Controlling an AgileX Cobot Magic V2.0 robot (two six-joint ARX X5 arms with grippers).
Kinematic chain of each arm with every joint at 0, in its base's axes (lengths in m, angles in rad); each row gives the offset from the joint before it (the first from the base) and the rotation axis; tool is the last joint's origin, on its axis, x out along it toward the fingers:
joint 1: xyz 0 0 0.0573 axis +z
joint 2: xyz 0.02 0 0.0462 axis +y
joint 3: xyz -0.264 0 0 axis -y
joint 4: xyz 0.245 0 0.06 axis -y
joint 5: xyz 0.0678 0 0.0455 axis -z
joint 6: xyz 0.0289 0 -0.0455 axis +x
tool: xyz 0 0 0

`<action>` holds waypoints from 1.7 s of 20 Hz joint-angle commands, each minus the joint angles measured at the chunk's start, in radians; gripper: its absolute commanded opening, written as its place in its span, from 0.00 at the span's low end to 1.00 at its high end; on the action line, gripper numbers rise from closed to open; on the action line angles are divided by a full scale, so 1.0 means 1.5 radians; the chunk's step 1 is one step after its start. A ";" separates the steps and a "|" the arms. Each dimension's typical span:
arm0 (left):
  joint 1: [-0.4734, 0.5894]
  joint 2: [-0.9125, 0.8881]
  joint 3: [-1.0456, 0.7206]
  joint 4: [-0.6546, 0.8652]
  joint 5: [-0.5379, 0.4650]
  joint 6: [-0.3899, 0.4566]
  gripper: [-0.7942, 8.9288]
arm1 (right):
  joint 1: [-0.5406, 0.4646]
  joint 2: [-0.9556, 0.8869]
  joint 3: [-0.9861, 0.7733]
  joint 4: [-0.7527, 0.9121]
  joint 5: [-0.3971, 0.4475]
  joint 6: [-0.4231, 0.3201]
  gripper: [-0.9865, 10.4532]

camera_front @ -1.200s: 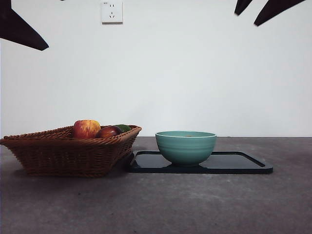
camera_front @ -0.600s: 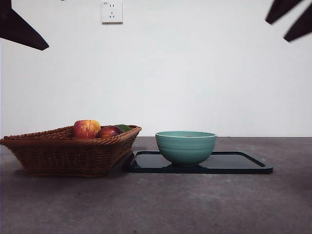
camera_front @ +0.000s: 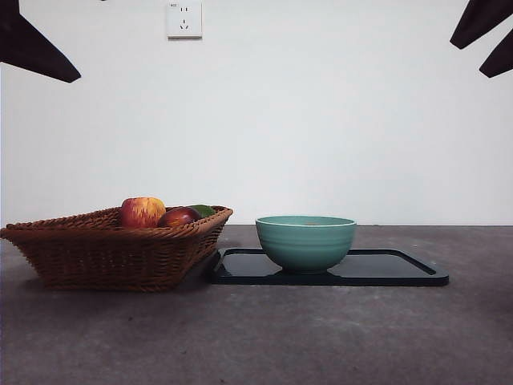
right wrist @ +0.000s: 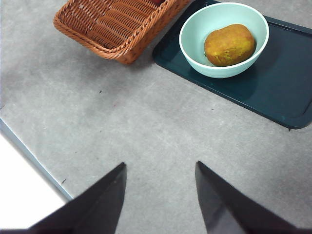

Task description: Pick up the wifruite, put it on the bowl, pick up the plate, put it on desk

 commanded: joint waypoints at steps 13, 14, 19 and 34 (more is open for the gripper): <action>-0.005 0.021 0.035 0.093 -0.022 -0.047 0.43 | 0.006 0.004 0.003 0.007 -0.001 -0.003 0.28; -0.008 0.036 0.055 0.093 -0.040 -0.046 0.43 | 0.006 0.004 0.003 0.007 -0.001 -0.003 0.28; -0.011 0.172 0.190 0.093 -0.059 -0.020 0.43 | 0.006 0.004 0.003 0.007 -0.001 -0.003 0.28; -0.079 0.630 0.533 0.119 -0.226 0.131 0.43 | 0.006 -0.107 0.034 -0.003 -0.071 0.131 0.28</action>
